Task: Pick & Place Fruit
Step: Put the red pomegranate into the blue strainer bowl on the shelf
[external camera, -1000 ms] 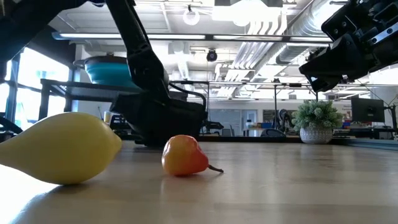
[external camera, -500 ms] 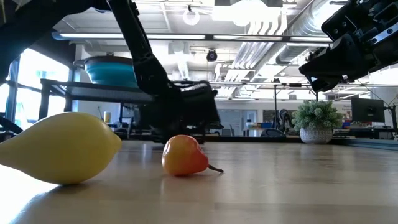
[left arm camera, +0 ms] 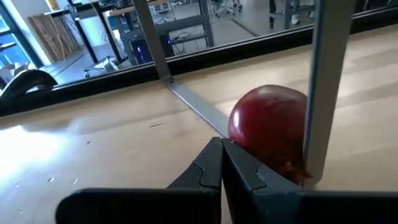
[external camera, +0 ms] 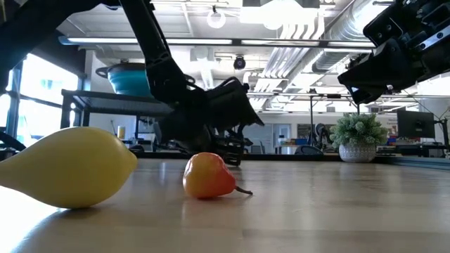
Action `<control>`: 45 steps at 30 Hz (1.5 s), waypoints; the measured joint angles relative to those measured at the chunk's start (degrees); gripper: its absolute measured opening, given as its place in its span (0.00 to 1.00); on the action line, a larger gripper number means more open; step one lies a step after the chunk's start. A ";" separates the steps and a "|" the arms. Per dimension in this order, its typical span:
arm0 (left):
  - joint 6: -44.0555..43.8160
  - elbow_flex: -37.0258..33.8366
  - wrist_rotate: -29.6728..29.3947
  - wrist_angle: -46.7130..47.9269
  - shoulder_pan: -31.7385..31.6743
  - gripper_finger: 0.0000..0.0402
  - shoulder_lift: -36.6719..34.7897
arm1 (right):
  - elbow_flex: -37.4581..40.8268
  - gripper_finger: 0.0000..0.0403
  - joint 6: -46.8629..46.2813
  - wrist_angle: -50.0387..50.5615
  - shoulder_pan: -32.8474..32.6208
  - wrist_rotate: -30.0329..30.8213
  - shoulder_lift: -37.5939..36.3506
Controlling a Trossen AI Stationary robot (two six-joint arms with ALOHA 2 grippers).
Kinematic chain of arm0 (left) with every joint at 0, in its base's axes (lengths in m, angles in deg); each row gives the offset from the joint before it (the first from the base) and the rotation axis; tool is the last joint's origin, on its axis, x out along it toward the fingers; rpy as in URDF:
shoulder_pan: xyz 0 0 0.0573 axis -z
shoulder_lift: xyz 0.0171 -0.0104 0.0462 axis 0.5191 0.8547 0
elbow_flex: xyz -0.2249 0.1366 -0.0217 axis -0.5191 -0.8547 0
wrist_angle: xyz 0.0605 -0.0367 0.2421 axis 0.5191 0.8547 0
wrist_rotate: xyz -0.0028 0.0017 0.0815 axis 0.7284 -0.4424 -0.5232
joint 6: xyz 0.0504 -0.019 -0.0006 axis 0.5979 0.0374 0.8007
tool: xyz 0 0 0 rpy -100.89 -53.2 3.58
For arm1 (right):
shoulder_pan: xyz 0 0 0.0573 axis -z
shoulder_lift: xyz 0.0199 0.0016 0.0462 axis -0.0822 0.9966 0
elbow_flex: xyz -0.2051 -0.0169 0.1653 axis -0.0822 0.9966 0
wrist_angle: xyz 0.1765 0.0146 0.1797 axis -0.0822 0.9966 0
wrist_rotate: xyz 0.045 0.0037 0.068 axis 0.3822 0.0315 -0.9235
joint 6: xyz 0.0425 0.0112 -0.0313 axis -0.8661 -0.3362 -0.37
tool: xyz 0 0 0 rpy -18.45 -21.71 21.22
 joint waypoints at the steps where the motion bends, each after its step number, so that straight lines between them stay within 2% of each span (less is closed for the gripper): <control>1: -0.60 0.00 -0.04 1.13 0.02 0.00 -0.35 | 0.00 0.01 0.00 0.03 -0.02 -0.04 0.00; 4: -4.70 0.01 -0.21 6.91 0.23 0.00 -1.75 | 0.00 0.01 0.00 0.19 0.00 -0.04 0.00; 10: -20.26 -0.07 0.37 27.67 1.32 0.00 -6.74 | 0.00 0.01 0.00 0.55 0.00 -0.06 0.00; 13: -24.98 -0.04 1.60 34.38 3.07 0.00 -7.34 | 0.00 0.01 0.00 0.60 0.00 0.02 -0.01; 24: -41.22 0.00 5.34 42.81 14.53 0.00 -7.75 | 0.00 0.01 -0.26 0.73 0.00 0.11 -0.02; 34: -42.34 3.19 6.57 43.98 22.52 0.00 -7.73 | 0.00 0.01 -0.24 0.61 0.00 0.11 -0.02; 37: -45.08 5.28 8.52 49.48 23.24 0.00 -7.73 | 0.00 0.01 -0.24 0.61 0.00 0.05 -0.02; 45: -65.21 6.93 18.98 71.07 23.10 0.00 -7.69 | 0.00 0.01 -0.22 0.59 0.00 -0.08 -0.02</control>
